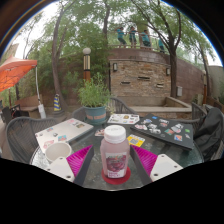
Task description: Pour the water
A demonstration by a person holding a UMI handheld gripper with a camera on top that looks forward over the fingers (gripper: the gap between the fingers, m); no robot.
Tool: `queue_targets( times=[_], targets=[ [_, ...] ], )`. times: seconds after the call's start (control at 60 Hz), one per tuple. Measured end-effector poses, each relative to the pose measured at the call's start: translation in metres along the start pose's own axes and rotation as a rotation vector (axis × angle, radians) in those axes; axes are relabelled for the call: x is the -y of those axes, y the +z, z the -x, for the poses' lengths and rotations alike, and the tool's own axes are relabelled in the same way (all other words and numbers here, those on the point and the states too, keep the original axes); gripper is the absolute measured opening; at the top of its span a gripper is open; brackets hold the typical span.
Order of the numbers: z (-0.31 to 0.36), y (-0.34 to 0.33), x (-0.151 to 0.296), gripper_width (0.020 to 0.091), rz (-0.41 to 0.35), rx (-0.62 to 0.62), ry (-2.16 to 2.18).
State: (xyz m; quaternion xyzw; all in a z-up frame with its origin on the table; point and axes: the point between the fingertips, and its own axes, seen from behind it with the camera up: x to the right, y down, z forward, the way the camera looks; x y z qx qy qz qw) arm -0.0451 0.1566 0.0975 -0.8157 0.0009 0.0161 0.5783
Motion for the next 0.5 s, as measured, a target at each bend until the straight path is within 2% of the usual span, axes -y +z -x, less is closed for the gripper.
queue_targets(
  times=[0.2, 0.4, 0.5],
  targets=[
    [0.008, -0.097, 0.032, 0.0825, 0.028, -0.142, -0.029],
    [0.060, -0.230, 0.046, 0.0825, 0.087, -0.251, 0.011],
    [0.088, -0.282, 0.051, 0.0825, 0.092, -0.270, 0.044]
  ],
)
